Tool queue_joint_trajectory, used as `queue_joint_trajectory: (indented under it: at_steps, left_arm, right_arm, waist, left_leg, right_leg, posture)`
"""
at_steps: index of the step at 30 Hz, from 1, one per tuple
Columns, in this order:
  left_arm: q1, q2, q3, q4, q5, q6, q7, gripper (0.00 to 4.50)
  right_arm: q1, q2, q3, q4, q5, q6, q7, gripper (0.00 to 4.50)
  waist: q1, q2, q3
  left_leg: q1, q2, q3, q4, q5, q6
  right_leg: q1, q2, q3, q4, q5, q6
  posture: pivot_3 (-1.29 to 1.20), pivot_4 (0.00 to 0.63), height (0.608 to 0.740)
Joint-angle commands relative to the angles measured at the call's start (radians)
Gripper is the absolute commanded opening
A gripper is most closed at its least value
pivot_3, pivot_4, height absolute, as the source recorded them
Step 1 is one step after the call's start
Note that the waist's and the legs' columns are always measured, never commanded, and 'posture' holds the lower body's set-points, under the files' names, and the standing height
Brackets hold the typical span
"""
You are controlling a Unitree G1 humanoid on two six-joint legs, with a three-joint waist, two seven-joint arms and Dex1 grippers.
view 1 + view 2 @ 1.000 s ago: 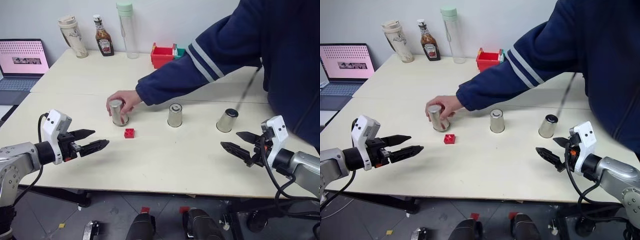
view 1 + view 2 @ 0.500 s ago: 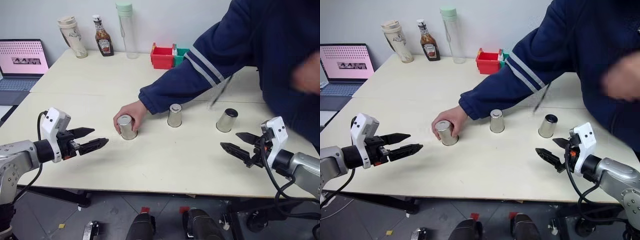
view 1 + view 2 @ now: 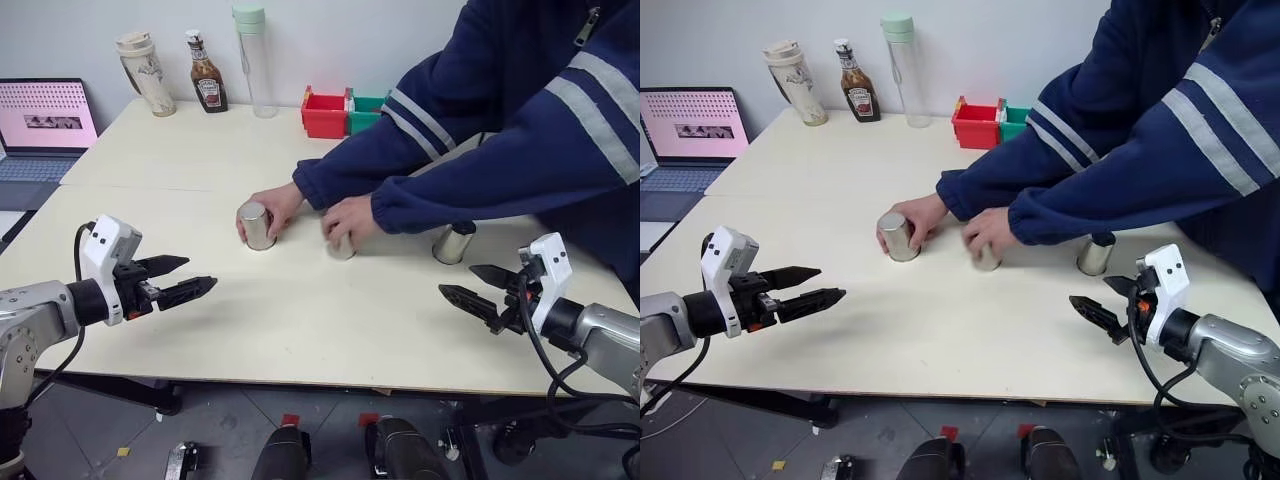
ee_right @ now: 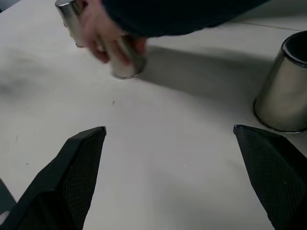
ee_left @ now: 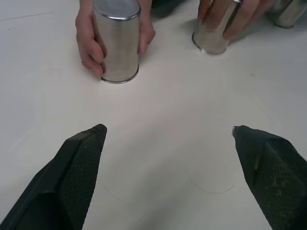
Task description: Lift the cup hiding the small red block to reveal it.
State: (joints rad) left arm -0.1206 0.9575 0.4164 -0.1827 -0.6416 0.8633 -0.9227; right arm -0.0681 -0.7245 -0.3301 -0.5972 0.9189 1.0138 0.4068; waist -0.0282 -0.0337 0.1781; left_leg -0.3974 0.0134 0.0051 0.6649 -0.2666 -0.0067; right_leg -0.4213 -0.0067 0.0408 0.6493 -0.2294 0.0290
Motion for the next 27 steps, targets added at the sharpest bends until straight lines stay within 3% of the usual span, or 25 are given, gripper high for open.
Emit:
queue_joint_trajectory:
  at_steps: [1,21,27]
  left_arm:
    - [-0.008,0.022,0.008,-0.022,-0.002,-0.001,0.004,4.47]
    - [-0.018,0.022,-0.012,-0.029,-0.007,-0.009,-0.013,4.47]
    - [-0.013,0.008,-0.026,-0.107,-0.012,-0.043,-0.031,4.47]
  right_arm:
    - [-0.022,0.003,-0.009,-0.018,0.007,-0.016,-0.010,4.50]
    - [-0.013,-0.023,0.003,-0.045,0.034,-0.008,0.028,4.50]
    - [-0.045,0.001,0.151,-0.048,-0.055,-0.057,0.052,4.50]
  waist:
    - [0.000,0.000,0.000]
    - [0.000,0.000,0.000]
    - [0.000,0.000,0.000]
  left_leg:
    - [0.000,0.000,0.000,0.000,0.000,0.000]
    - [0.000,0.000,0.000,0.000,0.000,0.000]
    - [0.000,0.000,0.000,0.000,0.000,0.000]
  right_leg:
    - [0.000,0.000,0.000,0.000,0.000,0.000]
    - [0.000,0.000,0.000,0.000,0.000,0.000]
    - [0.000,0.000,0.000,0.000,0.000,0.000]
  posture:
    - [0.00,0.150,0.740]
    - [0.00,0.150,0.740]
    - [0.00,0.150,0.740]
